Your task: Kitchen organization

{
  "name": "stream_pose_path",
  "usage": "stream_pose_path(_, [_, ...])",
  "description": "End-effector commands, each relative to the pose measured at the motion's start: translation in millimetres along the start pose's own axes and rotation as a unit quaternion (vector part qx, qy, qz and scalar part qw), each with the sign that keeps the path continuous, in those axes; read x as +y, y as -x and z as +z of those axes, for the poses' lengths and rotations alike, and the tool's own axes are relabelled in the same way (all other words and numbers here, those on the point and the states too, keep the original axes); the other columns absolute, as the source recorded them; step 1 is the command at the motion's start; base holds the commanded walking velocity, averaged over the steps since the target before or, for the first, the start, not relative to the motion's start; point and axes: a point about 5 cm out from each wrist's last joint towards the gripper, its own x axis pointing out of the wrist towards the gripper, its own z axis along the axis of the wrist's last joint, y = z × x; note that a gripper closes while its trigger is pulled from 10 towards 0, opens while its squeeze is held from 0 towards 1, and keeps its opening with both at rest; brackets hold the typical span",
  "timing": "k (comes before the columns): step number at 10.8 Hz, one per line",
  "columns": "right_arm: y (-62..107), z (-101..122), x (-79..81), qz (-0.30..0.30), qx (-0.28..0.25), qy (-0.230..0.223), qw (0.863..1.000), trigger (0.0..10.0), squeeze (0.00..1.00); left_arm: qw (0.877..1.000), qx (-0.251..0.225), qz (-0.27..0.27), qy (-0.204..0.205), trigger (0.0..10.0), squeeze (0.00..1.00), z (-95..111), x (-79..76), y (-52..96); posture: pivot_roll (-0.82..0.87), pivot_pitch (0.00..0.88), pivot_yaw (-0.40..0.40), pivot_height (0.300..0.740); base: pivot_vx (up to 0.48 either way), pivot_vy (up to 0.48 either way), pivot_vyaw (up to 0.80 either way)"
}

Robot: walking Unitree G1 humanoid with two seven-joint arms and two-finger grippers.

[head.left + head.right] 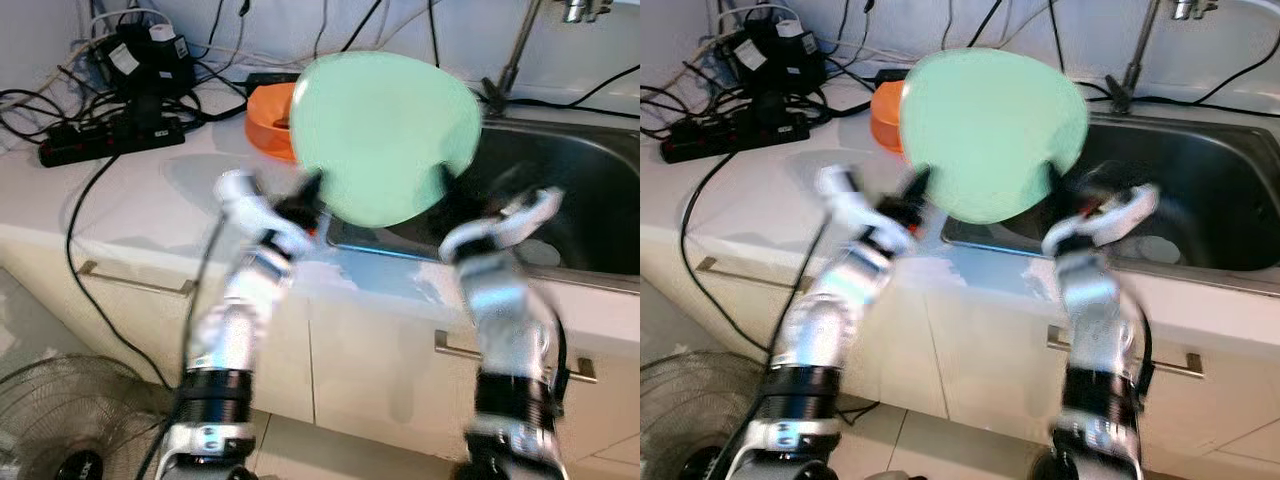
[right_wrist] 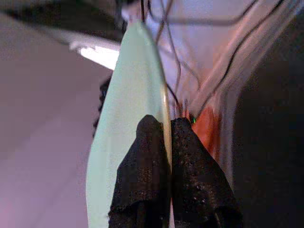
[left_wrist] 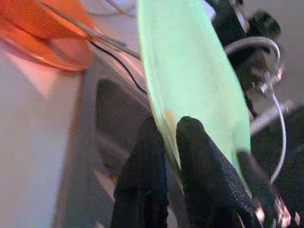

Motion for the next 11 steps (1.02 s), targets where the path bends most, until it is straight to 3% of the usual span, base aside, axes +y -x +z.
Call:
stream_pose_path(1, [-3.7,10,8.0,0.008,-0.032,-0.015,0.999,0.0,0.0,0.999,0.013,-0.014,-0.03,10.0,1.0,-2,-9.9,-6.6,0.05,0.0,0.075,0.74,0.0,0.0,0.0])
stream_pose_path(3, [-3.9,9,8.6,0.012,-0.029,-0.014,0.999,0.0,0.0,1.0,0.009,-0.014,-0.026,10.0,1.0,0,-9.6,-6.0,0.05,0.0,0.075,0.74,0.0,0.0,0.0])
stream_pose_path(4, [-4.3,9,8.9,0.009,-0.03,-0.017,0.999,0.0,0.0,1.0,0.009,-0.01,-0.028,10.0,0.55,0,-9.1,-6.1,0.05,0.0,0.075,0.74,0.0,0.0,0.0])
stream_pose_path(5, [-4.6,9,9.3,0.008,-0.032,-0.021,0.999,0.0,0.0,0.999,0.013,-0.009,-0.03,10.0,0.0,-2,-8.5,-5.4,0.05,0.0,0.076,0.74,0.0,0.0,0.0])
stream_pose_path(8, [-5.8,18,8.1,0.003,-0.051,-0.023,0.998,0.0,0.0,0.998,0.035,-0.01,-0.041,10.0,0.0,-8,-5.1,0.1,0.05,0.0,0.077,0.74,0.0,0.0,0.0])
stream_pose_path(9, [-6.7,23,6.3,-0.001,-0.057,-0.019,0.998,0.0,0.0,0.997,0.048,-0.011,-0.061,10.0,1.0,-11,-2.2,3.5,0.05,0.0,0.077,0.74,0.0,0.0,0.0])
stream_pose_path(10, [-7.3,25,5.7,-0.003,-0.062,-0.017,0.998,0.0,0.0,0.996,0.056,-0.01,-0.074,10.0,1.0,-13,-0.5,5.1,0.05,0.0,0.077,0.74,0.0,0.0,0.0])
stream_pose_path(11, [-8.8,32,3.9,-0.008,-0.074,-0.007,0.997,0.0,0.0,0.988,0.069,0.013,-0.136,10.0,0.0,-16,8.1,7.8,0.05,0.0,0.077,0.74,0.0,0.0,0.0])
